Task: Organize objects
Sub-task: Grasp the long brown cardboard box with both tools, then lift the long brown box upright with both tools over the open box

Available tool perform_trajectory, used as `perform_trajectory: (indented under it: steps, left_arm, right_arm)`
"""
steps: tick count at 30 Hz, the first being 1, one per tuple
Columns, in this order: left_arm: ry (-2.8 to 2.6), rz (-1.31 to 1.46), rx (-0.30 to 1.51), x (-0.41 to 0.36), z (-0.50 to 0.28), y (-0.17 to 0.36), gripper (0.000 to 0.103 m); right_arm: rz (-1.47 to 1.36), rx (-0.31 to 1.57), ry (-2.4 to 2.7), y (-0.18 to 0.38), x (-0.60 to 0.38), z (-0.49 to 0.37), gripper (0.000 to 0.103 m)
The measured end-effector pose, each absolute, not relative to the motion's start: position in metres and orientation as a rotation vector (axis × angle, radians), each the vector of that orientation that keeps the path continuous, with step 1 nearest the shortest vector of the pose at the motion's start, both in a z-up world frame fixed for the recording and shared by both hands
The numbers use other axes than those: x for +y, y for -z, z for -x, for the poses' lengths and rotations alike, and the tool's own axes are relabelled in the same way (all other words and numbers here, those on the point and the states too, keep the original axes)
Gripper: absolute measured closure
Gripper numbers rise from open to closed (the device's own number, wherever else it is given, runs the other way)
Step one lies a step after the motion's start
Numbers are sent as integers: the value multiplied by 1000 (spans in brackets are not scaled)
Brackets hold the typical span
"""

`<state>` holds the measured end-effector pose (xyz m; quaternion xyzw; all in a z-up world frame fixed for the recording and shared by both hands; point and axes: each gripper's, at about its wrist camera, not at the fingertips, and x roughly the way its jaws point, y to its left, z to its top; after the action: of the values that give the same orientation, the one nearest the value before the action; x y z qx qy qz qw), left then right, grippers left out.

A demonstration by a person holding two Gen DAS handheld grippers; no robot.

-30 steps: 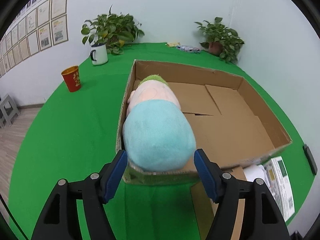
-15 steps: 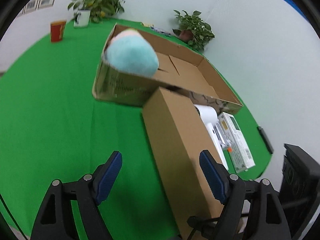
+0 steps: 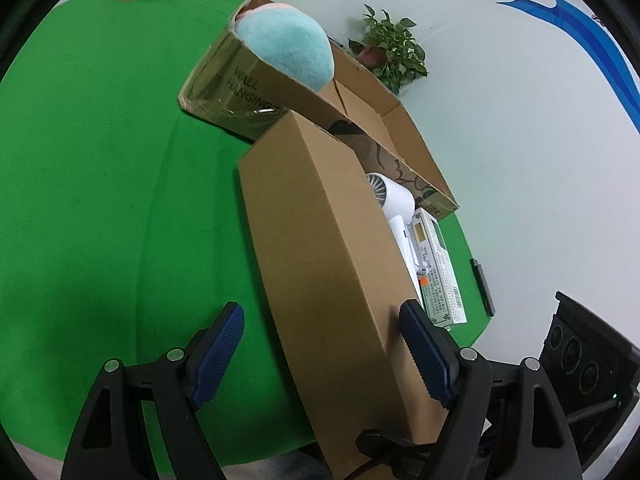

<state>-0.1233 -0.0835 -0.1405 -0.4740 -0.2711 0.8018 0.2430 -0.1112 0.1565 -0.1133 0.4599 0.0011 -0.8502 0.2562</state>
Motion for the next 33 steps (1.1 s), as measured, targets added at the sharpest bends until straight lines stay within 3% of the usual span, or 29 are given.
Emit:
perform_trajectory:
  steps: [7,10,17,23,33]
  left_arm:
    - [-2149,1296,-794,-77,124,149,23]
    - [-2161,1277,-783,-73,124,146,31]
    - [-2210,1192,-738,-69,120,124,34]
    - [-2265,1022,-650,-60,132,63,35]
    - [-2238,794,-523,-17,229,-59,36]
  right_arm:
    - [-1294,-182,2215,117,173,116,16]
    - [-1283,-171,2220,114,174,113,16]
    - [-1220,-116,2269,101,172,105,17]
    - [-1036,-96,2378,53,180,103,17]
    - [-794,-14,2606,-44,183,164,18]
